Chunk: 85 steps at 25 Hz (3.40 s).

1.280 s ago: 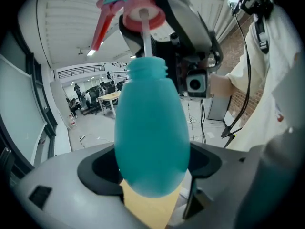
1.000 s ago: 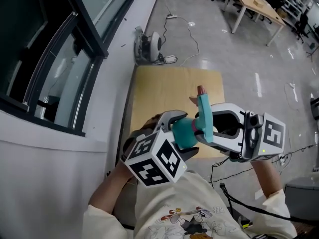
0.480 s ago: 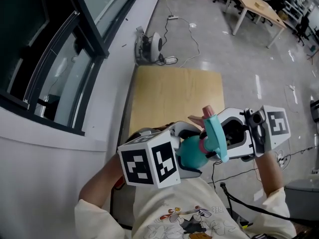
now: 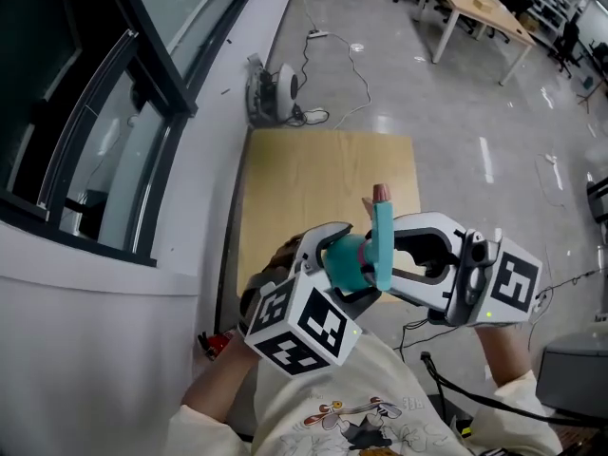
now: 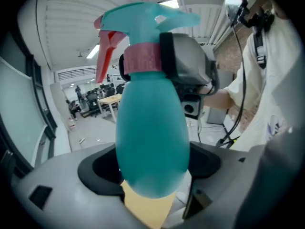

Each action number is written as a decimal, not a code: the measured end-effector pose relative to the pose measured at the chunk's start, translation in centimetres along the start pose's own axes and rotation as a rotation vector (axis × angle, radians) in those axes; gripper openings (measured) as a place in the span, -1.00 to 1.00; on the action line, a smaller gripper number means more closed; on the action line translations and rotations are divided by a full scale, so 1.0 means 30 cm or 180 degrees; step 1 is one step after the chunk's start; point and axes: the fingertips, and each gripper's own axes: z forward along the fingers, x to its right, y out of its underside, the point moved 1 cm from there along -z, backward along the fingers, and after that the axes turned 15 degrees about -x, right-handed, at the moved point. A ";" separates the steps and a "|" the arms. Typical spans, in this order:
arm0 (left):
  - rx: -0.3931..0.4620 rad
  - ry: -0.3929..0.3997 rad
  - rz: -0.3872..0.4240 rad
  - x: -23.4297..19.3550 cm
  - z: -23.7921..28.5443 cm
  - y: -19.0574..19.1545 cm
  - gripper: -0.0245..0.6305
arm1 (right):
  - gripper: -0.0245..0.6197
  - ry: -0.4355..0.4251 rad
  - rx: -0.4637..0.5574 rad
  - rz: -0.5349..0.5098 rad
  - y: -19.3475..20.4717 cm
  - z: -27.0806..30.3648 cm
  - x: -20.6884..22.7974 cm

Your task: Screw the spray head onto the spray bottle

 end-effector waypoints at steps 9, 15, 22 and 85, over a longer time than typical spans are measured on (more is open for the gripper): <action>-0.0172 -0.0826 -0.0495 -0.132 0.047 0.101 0.32 | -0.51 0.1287 -0.0107 0.0019 0.070 0.089 0.063; -0.0073 -0.0826 -0.0508 -0.144 0.035 0.108 0.32 | -0.48 0.1206 -0.0133 0.0159 0.090 0.098 0.056; 0.0031 -0.0805 -0.0459 -0.183 -0.013 0.115 0.32 | -0.29 0.1024 -0.0287 0.0215 0.134 0.006 0.036; 0.0102 -0.0858 -0.0871 -0.144 0.136 0.140 0.32 | -0.51 0.0529 -0.0090 0.0164 0.160 0.102 0.136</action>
